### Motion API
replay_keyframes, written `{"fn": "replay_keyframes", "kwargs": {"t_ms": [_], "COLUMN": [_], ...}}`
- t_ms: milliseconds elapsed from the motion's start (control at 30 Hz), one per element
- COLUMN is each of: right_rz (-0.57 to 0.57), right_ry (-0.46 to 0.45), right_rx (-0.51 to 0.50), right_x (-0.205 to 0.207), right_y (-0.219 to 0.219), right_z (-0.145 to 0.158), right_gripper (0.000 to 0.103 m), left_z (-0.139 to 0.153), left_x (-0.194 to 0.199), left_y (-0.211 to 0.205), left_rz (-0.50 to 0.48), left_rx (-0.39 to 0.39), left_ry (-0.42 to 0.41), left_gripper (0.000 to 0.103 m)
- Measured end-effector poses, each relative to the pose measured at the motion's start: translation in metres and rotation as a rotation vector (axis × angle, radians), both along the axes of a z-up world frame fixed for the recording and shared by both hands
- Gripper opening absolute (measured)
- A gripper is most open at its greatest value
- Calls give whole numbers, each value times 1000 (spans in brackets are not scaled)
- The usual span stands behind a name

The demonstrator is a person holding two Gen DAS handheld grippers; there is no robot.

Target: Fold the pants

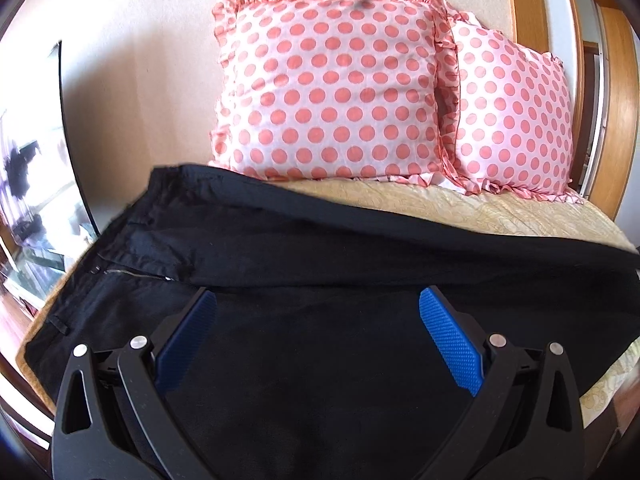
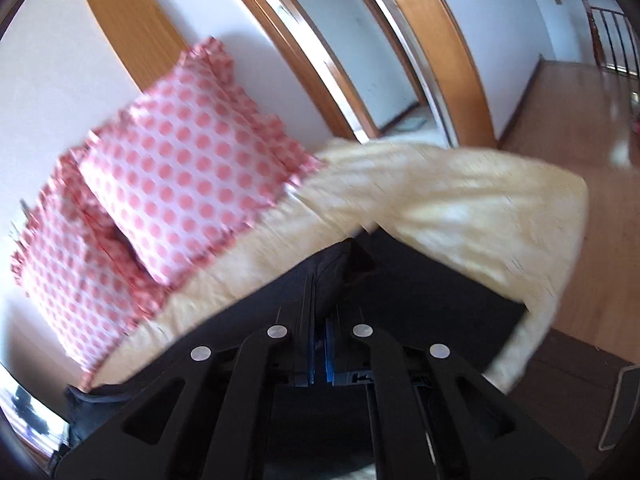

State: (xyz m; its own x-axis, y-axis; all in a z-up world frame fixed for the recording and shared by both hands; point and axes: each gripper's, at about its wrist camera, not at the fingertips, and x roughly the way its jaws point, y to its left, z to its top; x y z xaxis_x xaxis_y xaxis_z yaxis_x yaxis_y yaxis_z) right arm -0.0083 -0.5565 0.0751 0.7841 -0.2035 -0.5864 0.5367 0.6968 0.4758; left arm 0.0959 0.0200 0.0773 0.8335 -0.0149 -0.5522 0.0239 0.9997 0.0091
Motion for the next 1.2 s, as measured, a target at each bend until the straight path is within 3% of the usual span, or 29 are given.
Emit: {"fn": "replay_keyframes", "kwargs": {"t_ms": [133, 267, 400, 500, 633, 800, 1033, 1100, 1133, 1200], "right_rz": [-14, -10, 3, 14, 22, 26, 34, 35, 36, 38], "right_ry": [85, 89, 84, 81, 94, 112, 126, 128, 129, 129], "right_rx": [61, -3, -23, -20, -34, -64, -77, -79, -80, -80], "right_x": [-1, -4, -4, -4, -2, 2, 3, 4, 4, 4], "right_y": [-4, 3, 6, 5, 6, 10, 10, 10, 10, 9], "right_z": [-39, -38, -39, -40, -39, -38, -37, -37, -37, -37], "right_gripper": [3, 3, 3, 3, 3, 3, 3, 3, 3, 3], "left_z": [7, 23, 39, 41, 32, 11, -26, -36, -39, -40], "left_x": [13, 39, 97, 147, 217, 273, 301, 300, 298, 288], "left_y": [18, 48, 76, 92, 116, 132, 164, 175, 179, 186], "left_rz": [10, 53, 122, 192, 260, 347, 471, 468, 457, 453], "left_rx": [-51, -92, -79, -79, -179, -225, -344, -437, -471, -526], "left_ry": [11, 0, 25, 82, 216, 345, 460, 464, 462, 442], "left_gripper": [101, 101, 101, 100, 97, 78, 54, 22, 15, 9]}}
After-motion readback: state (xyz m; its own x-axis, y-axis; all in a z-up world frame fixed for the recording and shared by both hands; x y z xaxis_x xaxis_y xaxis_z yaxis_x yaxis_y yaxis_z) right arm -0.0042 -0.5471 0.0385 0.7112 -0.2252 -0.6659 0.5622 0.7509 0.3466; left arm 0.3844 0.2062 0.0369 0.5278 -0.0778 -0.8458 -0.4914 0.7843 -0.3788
